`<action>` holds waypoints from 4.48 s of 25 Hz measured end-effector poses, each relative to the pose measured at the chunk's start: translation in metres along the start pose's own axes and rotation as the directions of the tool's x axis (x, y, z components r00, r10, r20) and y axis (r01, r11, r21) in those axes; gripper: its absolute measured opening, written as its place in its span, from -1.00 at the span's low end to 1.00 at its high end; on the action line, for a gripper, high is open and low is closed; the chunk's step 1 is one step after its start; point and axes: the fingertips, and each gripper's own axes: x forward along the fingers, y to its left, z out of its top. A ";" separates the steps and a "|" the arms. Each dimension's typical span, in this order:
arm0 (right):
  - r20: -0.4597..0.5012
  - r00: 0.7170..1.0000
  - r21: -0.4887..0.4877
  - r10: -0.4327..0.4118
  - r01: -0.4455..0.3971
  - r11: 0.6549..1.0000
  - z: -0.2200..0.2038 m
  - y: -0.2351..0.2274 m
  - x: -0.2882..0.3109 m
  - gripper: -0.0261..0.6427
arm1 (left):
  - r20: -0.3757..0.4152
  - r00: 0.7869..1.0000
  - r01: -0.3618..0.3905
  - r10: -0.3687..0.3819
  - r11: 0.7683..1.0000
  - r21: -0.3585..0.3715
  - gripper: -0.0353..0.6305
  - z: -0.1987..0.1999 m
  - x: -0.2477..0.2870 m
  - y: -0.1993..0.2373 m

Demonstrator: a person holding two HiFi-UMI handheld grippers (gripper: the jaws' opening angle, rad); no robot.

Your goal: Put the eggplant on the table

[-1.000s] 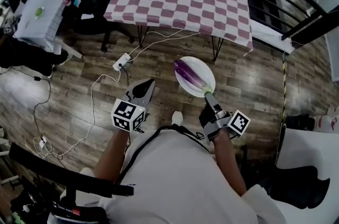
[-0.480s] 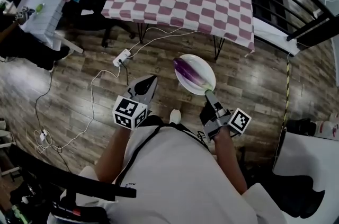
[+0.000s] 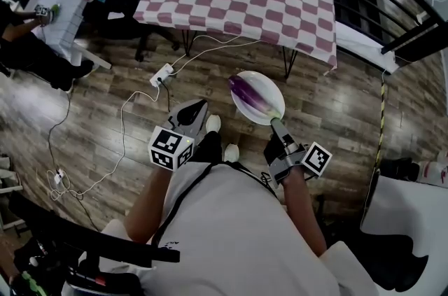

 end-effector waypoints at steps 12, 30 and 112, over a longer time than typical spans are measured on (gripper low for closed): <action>0.032 0.999 -0.008 0.004 -0.004 1.000 0.020 0.003 0.018 -0.83 | 0.009 0.999 0.042 -0.042 0.999 0.009 -0.89 0.011 0.030 0.008; 0.100 0.995 -0.020 0.006 -0.004 1.000 0.080 0.027 0.135 -0.83 | 0.005 0.991 0.132 -0.132 0.991 0.027 -0.89 0.069 0.124 0.106; -0.309 0.951 -0.112 -0.019 -0.016 0.994 0.339 -0.005 0.511 -0.83 | -0.059 0.992 -0.114 0.111 0.992 -0.053 -0.89 0.180 0.383 0.354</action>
